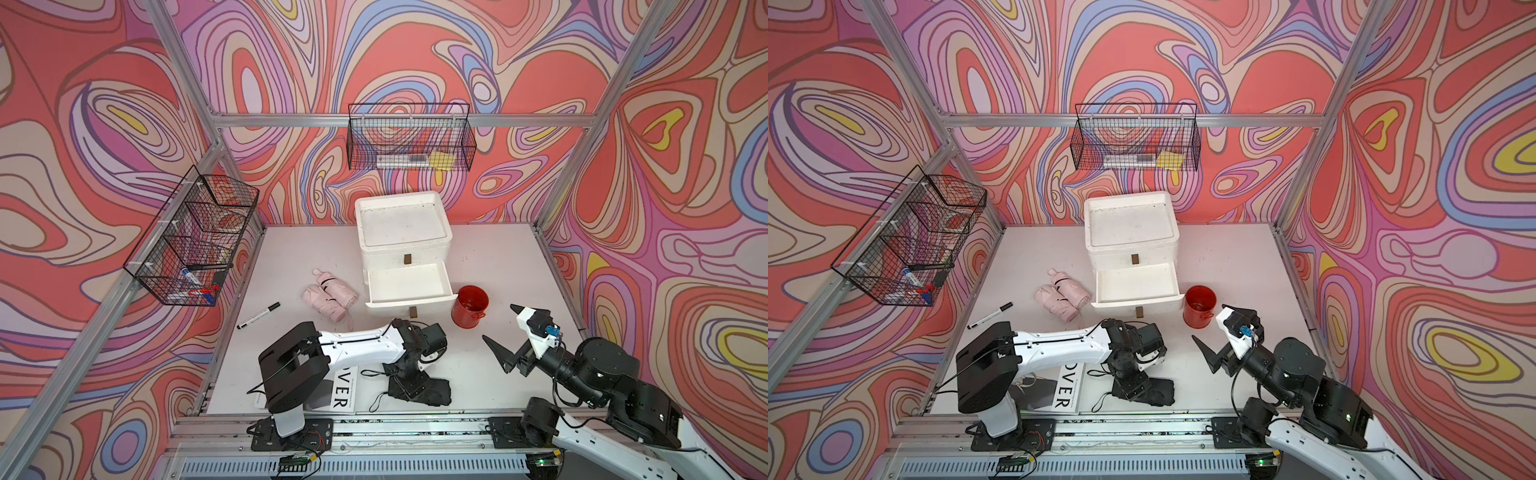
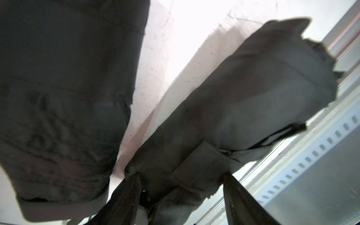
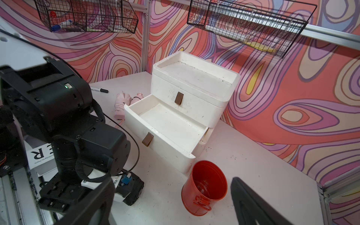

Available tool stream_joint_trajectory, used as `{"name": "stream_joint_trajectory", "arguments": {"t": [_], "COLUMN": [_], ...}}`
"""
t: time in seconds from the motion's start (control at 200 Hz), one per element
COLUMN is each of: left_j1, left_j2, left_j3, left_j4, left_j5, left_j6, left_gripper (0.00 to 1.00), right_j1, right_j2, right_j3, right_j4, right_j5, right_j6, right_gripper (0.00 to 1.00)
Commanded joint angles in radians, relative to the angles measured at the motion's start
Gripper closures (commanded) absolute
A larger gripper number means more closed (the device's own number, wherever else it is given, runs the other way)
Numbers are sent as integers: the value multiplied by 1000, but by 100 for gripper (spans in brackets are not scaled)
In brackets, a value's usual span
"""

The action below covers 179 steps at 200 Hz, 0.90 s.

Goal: Place the umbrella in the drawer by color
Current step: Pick up the umbrella from the center of the board.

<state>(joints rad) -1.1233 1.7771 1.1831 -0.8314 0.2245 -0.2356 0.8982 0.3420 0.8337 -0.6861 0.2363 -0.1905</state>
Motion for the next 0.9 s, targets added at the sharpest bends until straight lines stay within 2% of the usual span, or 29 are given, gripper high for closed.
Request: {"name": "stream_joint_trajectory", "arguments": {"t": [0.0, 0.215, 0.27, 0.31, 0.34, 0.521, 0.736, 0.891], "left_j1": [-6, -4, 2, 10, 18, 57, 120, 144], "left_j2": [71, 172, 184, 185, 182, 119, 13, -168], "left_j3": [-14, -10, -15, -16, -20, -42, -74, -105], "left_j4": [59, 102, 116, 127, 136, 182, 226, 294], "left_j5": [12, -1, -25, -37, -43, -95, -173, -299], "left_j6": [-7, 2, -4, -14, -22, -51, -84, -92], "left_gripper": [30, 33, 48, 65, 75, 100, 100, 100], "right_j1": [4, 4, 4, 3, 4, 4, 4, 4], "right_j2": [-24, -43, -36, -28, -21, 16, 63, 100], "right_j3": [-9, -12, -7, -3, 1, 8, 4, 4], "right_j4": [43, 66, 67, 68, 68, 96, 133, 133], "right_j5": [8, 24, 30, 31, 32, 38, 35, 22], "right_j6": [-27, -35, -33, -33, -35, -43, -41, -43], "right_gripper": [4, 4, 4, 4, 4, 4, 4, 4]}}
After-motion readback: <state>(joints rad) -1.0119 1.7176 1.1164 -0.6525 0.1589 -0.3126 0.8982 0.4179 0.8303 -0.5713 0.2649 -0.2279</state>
